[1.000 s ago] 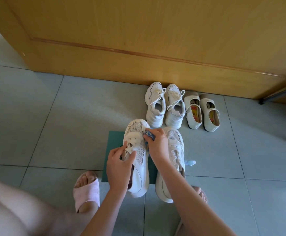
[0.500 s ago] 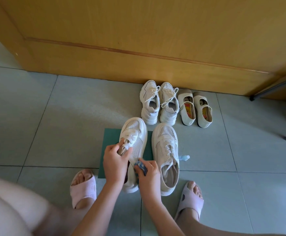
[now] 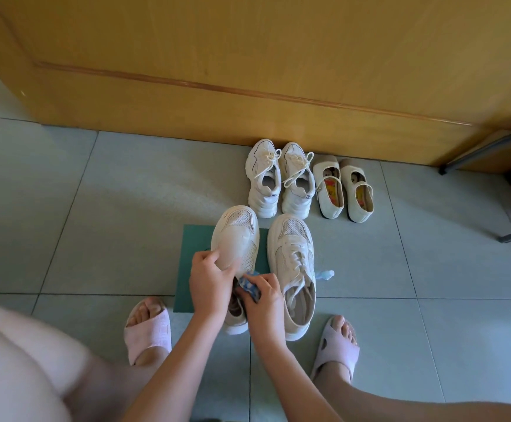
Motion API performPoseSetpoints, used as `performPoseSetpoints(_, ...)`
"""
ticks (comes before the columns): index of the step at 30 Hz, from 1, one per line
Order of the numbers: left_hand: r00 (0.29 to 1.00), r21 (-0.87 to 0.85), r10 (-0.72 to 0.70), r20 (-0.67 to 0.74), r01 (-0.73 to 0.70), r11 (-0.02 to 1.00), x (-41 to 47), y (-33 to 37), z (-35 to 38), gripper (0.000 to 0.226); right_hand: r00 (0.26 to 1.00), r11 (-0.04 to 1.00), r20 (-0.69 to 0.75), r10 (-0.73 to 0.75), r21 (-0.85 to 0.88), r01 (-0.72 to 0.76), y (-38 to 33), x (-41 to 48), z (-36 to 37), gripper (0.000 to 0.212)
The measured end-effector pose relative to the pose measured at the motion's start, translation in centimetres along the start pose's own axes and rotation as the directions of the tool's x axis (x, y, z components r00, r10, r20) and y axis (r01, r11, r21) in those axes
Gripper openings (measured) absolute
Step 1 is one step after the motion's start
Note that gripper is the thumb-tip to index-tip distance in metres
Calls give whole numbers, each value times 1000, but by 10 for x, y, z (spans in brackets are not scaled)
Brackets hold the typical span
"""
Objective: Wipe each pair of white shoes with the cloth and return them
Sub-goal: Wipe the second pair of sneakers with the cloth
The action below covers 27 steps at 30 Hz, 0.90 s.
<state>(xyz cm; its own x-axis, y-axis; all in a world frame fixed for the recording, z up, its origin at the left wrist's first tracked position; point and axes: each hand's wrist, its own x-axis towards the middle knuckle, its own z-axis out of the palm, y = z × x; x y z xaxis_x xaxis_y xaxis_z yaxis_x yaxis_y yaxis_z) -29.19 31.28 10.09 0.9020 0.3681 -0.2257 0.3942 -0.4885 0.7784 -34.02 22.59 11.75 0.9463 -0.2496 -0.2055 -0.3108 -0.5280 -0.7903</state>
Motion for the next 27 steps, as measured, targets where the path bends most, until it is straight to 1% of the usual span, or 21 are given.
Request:
performPoseSetpoints(2, 1000, 13, 2, -2, -2, 1000, 0, 0, 2, 39, 1000, 999, -3, 31, 6, -31, 7, -7, -2, 18)
performPoseSetpoints(5, 1000, 23, 12, -4, -12, 1000, 0, -2, 3, 40, 993, 992, 19, 119, 29, -119, 13, -22, -7, 18)
performPoseSetpoints(8, 1000, 19, 22, 1, -22, 1000, -2, -2, 3, 41, 966, 967, 101, 240, 64, -247, 14, -34, -17, 8)
performPoseSetpoints(9, 999, 25, 30, 10, -31, 999, -2, -2, 4, 43, 948, 948, 151, 281, 110, -299, 12, -35, -24, 6)
performPoseSetpoints(11, 998, 38, 30, 46, -31, 999, -3, 0, 4, 47, 912, 890, 219, 346, 229, -393, 7, -32, -36, 10)
performPoseSetpoints(12, 997, 32, 15, 70, -17, 999, -3, 1, 2, 49, 913, 876, 199, 355, 272, -399, 3, -27, -41, 11)
performPoseSetpoints(14, 996, -15, 9, 90, -8, 1000, -6, 4, -4, 53, 937, 886, 82, 339, 309, -347, -7, -11, -47, 14)
performPoseSetpoints(16, 998, -114, 32, 52, -26, 993, -8, 13, -16, 45, 963, 904, -17, 271, 347, -248, -25, 8, -52, 18)
performPoseSetpoints(17, 999, -203, 6, 52, 5, 979, -8, 18, -22, 36, 972, 900, -41, 231, 389, -197, -36, 19, -53, 21)
performPoseSetpoints(18, 994, -325, -65, 93, 92, 941, -5, 25, -29, 26, 979, 891, -59, 197, 427, -154, -48, 29, -54, 23)
performPoseSetpoints(19, 971, -463, -154, 185, 224, 857, -1, 35, -36, 21, 984, 890, -76, 161, 442, -111, -60, 39, -53, 24)
performPoseSetpoints(20, 926, -571, -218, 310, 364, 736, 6, 42, -41, 21, 988, 896, -81, 128, 436, -80, -70, 49, -50, 24)
performPoseSetpoints(21, 876, -619, -229, 425, 466, 632, 12, 48, -46, 26, 993, 904, -65, 97, 424, -61, -78, 57, -45, 22)
performPoseSetpoints(22, 834, -637, -203, 514, 529, 560, 20, 53, -49, 32, 996, 908, -34, 82, 414, -60, -85, 65, -37, 20)
performPoseSetpoints(24, 768, -651, -121, 629, 606, 457, 33, 55, -52, 40, 998, 925, 22, 56, 375, -60, -92, 75, -19, 18)
performPoseSetpoints(25, 749, -660, -90, 656, 627, 414, 37, 54, -53, 42, 998, 936, 40, 52, 346, -63, -92, 80, -10, 18)
performPoseSetpoints(26, 752, -676, -78, 655, 628, 386, 42, 51, -53, 42, 997, 947, 65, 47, 314, -65, -90, 84, -2, 16)
performPoseSetpoints(27, 771, -700, -87, 631, 614, 366, 46, 48, -52, 41, 994, 955, 103, 34, 291, -63, -89, 87, 4, 16)
